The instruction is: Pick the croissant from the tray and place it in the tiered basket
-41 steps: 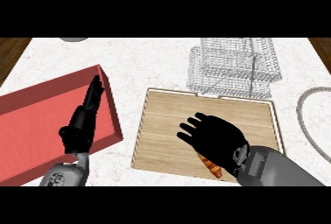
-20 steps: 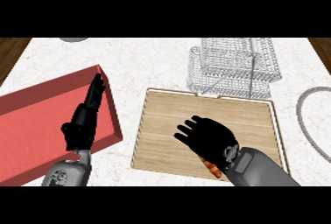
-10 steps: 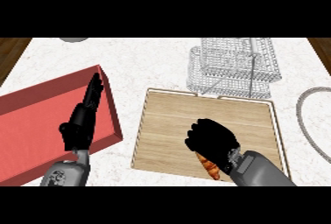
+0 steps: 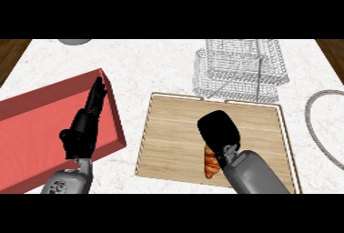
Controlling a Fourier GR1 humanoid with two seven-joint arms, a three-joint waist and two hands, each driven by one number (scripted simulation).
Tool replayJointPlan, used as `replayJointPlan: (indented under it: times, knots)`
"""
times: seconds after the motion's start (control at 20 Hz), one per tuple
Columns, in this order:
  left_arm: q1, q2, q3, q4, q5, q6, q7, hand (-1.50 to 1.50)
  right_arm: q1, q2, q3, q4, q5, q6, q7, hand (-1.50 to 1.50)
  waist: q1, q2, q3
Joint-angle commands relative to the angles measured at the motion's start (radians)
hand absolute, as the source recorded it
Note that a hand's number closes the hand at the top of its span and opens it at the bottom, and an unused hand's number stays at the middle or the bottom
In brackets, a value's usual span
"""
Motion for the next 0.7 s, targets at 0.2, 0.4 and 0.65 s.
replayJointPlan:
  times: [0.2,0.4,0.65]
  knots:
    - [-0.007,-0.003,-0.009,0.019,0.008,-0.02,-0.025,0.0,-0.085,0.084,-0.086,0.073,-0.098,-0.079,0.602,1.5,0.05,0.014,0.006]
    - [-0.001,-0.032,-0.026,0.071,-0.005,-0.006,-0.065,0.0,-0.183,0.085,-0.028,0.077,-0.146,-0.155,0.807,1.5,0.035,0.012,0.006]
    - [-0.028,0.003,-0.003,0.029,0.003,-0.026,-0.008,0.0,-0.319,0.085,0.001,-0.013,-0.178,-0.129,0.992,1.5,0.034,0.004,0.005]
